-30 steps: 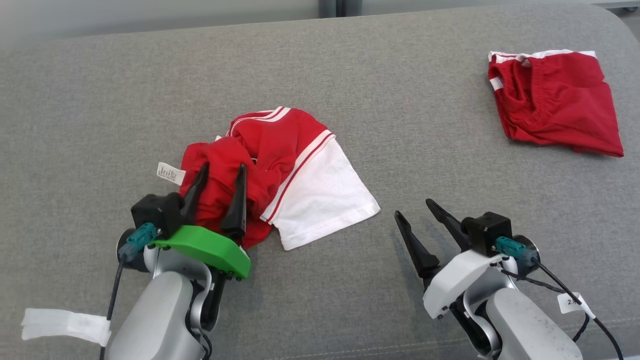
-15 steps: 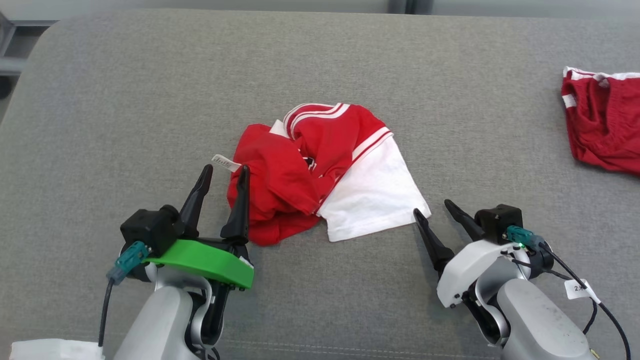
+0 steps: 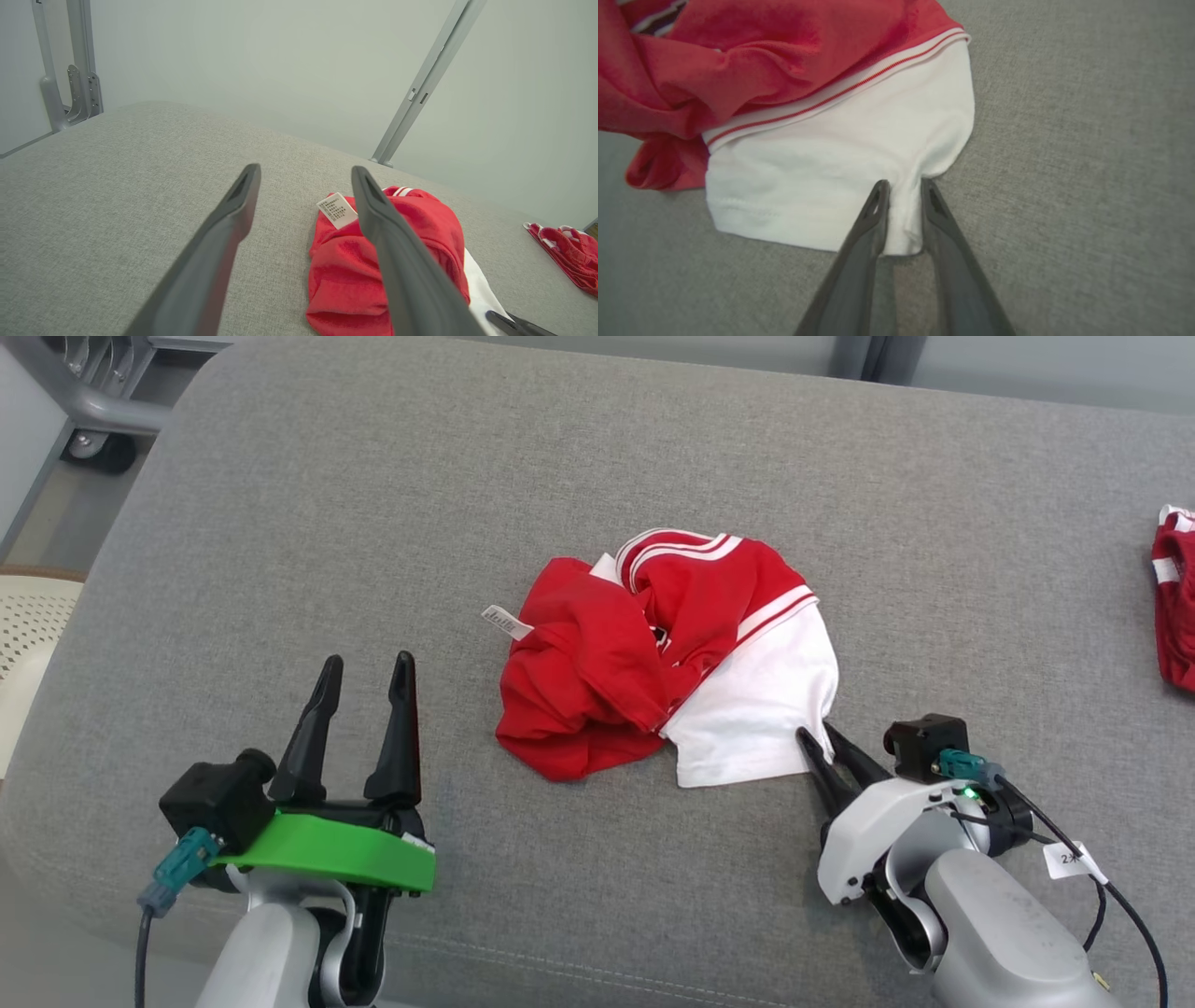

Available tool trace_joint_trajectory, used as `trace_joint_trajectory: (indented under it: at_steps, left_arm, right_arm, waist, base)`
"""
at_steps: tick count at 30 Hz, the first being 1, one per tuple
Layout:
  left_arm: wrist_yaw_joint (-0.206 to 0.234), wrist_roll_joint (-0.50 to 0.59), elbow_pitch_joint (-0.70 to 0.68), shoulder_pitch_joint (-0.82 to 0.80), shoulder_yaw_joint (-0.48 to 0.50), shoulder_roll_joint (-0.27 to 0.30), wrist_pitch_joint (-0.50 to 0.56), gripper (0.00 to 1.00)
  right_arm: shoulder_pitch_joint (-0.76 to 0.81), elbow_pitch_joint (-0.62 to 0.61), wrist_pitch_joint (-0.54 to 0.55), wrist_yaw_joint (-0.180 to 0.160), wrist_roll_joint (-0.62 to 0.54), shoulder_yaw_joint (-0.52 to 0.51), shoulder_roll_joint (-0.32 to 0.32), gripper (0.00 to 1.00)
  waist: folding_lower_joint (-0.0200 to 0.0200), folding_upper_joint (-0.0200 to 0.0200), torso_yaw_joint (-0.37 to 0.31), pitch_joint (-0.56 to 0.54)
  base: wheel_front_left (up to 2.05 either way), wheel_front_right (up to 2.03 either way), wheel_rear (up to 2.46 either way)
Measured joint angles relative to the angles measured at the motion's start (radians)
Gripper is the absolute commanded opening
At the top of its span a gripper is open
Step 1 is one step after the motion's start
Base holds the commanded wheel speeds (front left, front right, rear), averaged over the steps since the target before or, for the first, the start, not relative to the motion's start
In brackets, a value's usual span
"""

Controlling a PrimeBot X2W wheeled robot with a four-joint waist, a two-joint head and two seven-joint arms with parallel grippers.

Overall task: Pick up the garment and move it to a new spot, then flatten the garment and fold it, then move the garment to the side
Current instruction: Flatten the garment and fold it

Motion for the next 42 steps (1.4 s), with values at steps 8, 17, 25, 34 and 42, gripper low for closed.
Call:
trace_joint_trajectory:
  at_steps: [8, 17, 25, 34, 42]
  left_arm:
    - [0.001, 0.012, -0.046, 0.033, 0.033, -0.001, 0.0, 1.0]
    - [0.0, 0.024, -0.085, 0.06, 0.066, -0.001, 0.0, 1.0]
    - [-0.014, 0.03, -0.098, 0.093, 0.07, 0.0, 0.0, 1.0]
    - [-0.053, 0.015, -0.037, 0.137, -0.039, 0.0, 0.015, 1.0]
    - [-0.084, -0.057, 0.013, 0.144, -0.161, 0.001, 0.076, 1.0]
  right_arm:
    - [-0.026, 0.039, -0.016, 0.001, 0.009, 0.0, 0.014, 0.0]
    - [-0.084, -0.001, -0.099, -0.015, 0.034, -0.091, -0.012, 0.0]
    - [-0.085, -0.09, -0.123, -0.069, 0.038, -0.208, -0.114, 0.0]
    - [-0.016, -0.111, -0.125, -0.096, 0.057, -0.265, -0.142, 0.0]
    - [0.03, -0.113, -0.125, -0.087, 0.079, -0.261, -0.121, 0.0]
  waist:
    - [0.0, 0.0, -0.028, 0.0]
    - [0.0, 0.0, -0.082, -0.008]
    - [0.0, 0.0, -0.156, -0.025]
    - [0.0, 0.0, -0.245, -0.042]
    - [0.0, 0.0001, -0.282, -0.036]
  base:
    - [0.0, 0.0, 0.0]
    - [0.0, 0.0, 0.0]
    - [0.0, 0.0, 0.0]
    - [0.0, 0.0, 0.0]
    - [0.0, 0.0, 0.0]
